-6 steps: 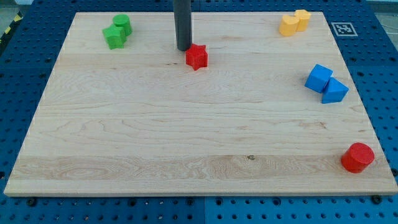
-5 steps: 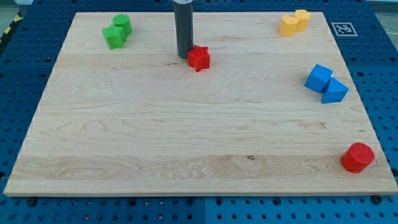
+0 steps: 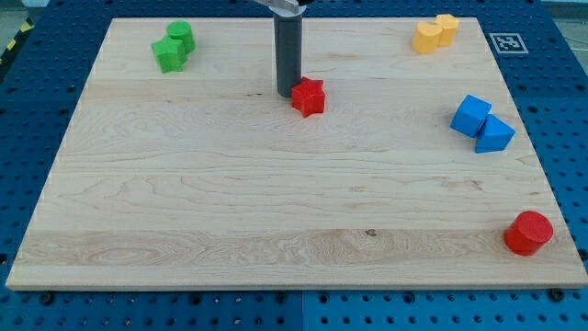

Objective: Place the red star diagonally to the red circle

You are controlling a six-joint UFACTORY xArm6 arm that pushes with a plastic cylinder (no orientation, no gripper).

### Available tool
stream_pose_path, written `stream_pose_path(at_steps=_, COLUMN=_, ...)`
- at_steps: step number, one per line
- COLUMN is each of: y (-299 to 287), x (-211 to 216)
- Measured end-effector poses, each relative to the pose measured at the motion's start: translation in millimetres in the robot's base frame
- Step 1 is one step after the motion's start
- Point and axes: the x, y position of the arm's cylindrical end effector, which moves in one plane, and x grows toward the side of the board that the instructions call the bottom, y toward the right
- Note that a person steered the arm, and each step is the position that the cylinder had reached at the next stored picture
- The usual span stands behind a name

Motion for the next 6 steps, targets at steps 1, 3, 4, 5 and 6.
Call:
stream_pose_path(at_steps=1, y=19, x=0)
stream_pose_path(at_steps=3, y=49, x=13)
stream_pose_path(at_steps=4, y=49, x=28)
stream_pose_path(at_steps=5, y=46, x=37)
stream_pose_path(at_steps=6, y=47, x=40)
